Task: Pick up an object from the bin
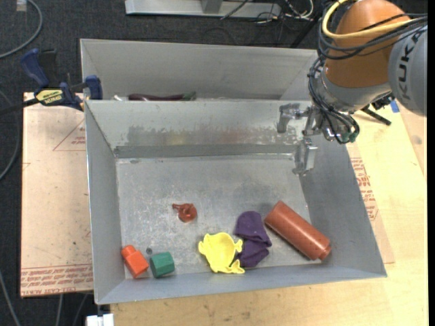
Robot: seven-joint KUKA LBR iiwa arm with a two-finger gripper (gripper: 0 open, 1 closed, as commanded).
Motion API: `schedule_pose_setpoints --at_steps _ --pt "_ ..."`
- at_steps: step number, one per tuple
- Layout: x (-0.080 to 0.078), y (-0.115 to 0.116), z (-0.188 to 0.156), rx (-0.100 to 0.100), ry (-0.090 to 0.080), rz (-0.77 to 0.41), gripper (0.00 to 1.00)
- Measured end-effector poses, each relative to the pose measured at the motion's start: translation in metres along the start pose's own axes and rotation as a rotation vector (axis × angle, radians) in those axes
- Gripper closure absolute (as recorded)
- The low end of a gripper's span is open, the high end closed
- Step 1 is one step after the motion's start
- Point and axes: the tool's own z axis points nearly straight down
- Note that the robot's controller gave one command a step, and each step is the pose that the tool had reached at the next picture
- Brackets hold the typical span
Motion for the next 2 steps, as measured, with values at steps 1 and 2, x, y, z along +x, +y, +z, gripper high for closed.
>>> schedule_pose_setpoints --at_steps 1,2 --pt "0.053 0.007 0.032 -0.002 0.003 -0.086 0.00" --pt "0.085 0.017 0.060 -0.001 0.001 -0.063 0.00"
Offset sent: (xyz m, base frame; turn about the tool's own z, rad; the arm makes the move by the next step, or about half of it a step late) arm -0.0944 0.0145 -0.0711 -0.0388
